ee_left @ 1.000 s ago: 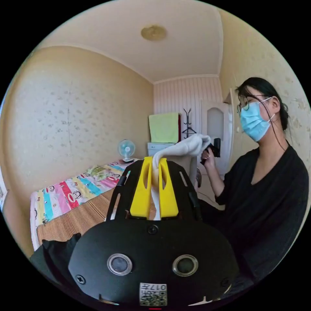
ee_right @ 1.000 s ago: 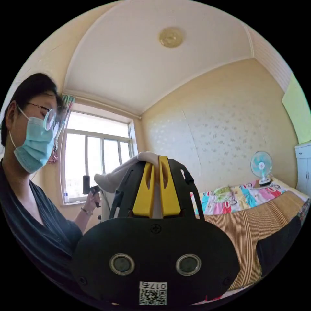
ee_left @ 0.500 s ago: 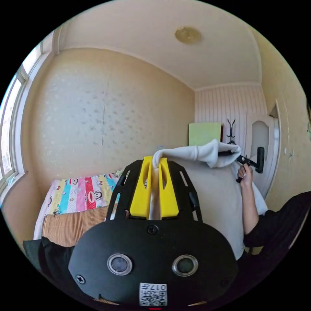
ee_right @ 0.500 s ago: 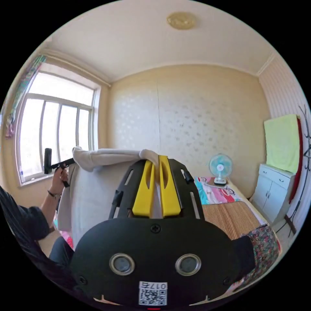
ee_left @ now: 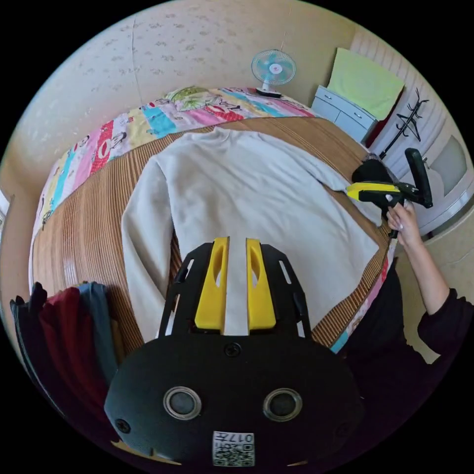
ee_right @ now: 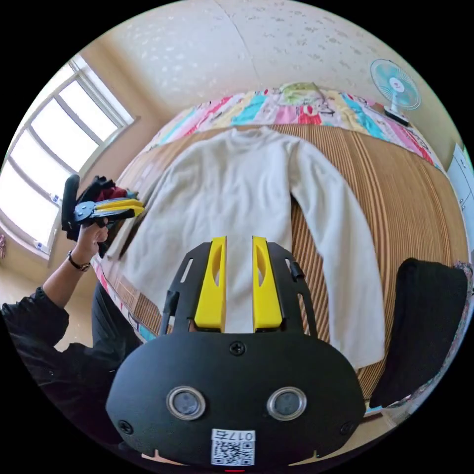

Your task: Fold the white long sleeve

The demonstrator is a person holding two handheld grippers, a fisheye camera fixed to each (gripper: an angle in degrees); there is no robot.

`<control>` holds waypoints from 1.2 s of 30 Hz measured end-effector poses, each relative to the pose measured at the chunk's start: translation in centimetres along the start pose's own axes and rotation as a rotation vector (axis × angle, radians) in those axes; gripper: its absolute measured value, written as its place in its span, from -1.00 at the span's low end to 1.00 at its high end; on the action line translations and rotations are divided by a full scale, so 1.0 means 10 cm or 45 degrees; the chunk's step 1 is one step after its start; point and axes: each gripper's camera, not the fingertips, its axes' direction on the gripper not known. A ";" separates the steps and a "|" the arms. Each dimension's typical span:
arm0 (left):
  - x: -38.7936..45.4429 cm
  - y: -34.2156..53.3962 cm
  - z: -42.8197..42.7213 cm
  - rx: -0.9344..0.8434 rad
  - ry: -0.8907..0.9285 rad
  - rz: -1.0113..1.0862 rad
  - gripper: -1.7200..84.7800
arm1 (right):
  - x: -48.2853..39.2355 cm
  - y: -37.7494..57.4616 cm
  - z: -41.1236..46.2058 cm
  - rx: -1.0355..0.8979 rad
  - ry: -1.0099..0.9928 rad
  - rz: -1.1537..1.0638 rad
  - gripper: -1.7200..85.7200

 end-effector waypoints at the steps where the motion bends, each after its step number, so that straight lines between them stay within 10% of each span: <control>1: 0.06 0.13 0.14 -0.049 0.047 -0.016 -0.82 | -0.03 0.05 0.14 -0.062 0.021 0.001 -0.80; 12: 0.48 1.82 -0.06 0.054 0.373 -0.165 -0.97 | -0.05 1.39 0.02 0.004 0.066 0.153 -0.93; 26: 0.02 2.50 -0.19 -0.205 -0.337 0.033 -0.81 | -0.10 1.36 -0.19 0.127 -0.283 0.174 -0.94; 36: -0.64 2.92 -1.81 0.712 0.661 -0.302 -0.89 | -1.24 1.14 -0.50 0.288 -0.574 -0.387 -0.72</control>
